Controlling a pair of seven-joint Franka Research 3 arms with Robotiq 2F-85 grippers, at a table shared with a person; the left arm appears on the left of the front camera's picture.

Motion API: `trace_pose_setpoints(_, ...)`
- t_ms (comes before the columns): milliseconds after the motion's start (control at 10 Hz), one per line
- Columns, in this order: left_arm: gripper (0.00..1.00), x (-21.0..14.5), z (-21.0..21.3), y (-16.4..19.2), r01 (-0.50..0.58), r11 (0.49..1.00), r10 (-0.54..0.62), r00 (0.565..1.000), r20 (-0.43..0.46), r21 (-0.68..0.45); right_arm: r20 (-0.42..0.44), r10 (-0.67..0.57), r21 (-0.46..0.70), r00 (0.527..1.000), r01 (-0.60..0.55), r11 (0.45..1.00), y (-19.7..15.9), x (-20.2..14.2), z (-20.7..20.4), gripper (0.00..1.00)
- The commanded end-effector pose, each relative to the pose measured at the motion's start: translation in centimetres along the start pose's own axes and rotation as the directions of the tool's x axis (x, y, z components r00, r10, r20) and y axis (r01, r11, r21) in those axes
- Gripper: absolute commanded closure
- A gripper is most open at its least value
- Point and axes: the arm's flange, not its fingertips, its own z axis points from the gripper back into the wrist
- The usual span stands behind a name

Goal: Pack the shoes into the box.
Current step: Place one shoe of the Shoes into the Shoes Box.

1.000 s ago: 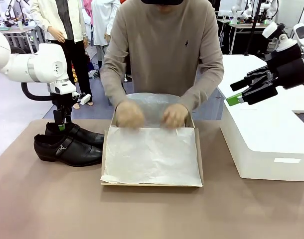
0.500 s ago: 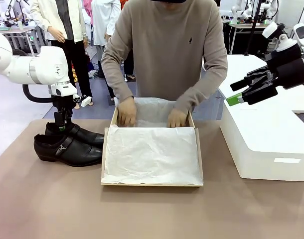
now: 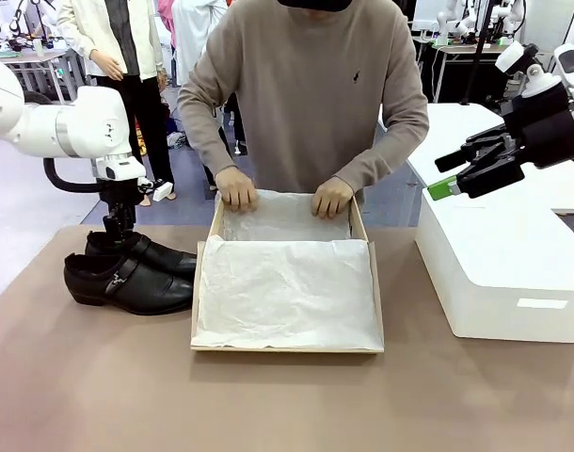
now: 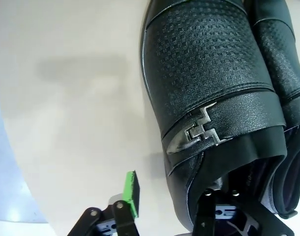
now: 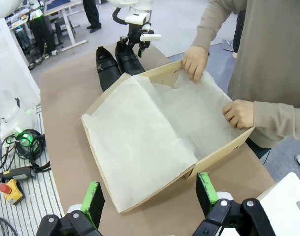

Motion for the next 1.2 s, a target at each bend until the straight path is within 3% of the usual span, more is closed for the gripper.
trace_pose_setpoints(0,1.0,-0.1,0.4,0.4,-0.004,1.0,0.005,1.0,0.014,-0.016,0.029,0.029,0.006,0.999,-0.029,1.0,-0.4,0.1,-0.3,0.0)
trace_pose_setpoints(700,1.0,-0.3,0.5,0.3,-0.007,1.0,0.007,1.0,-0.004,-0.01,0.029,0.029,0.006,0.999,-0.029,1.0,-0.4,0.1,-0.3,0.0)
trace_pose_setpoints(1100,1.0,-1.5,3.6,-0.6,-0.056,0.994,0.057,0.998,-0.005,0.093,0.029,0.029,0.006,0.999,-0.029,1.0,-0.4,0.1,-0.3,0.0)
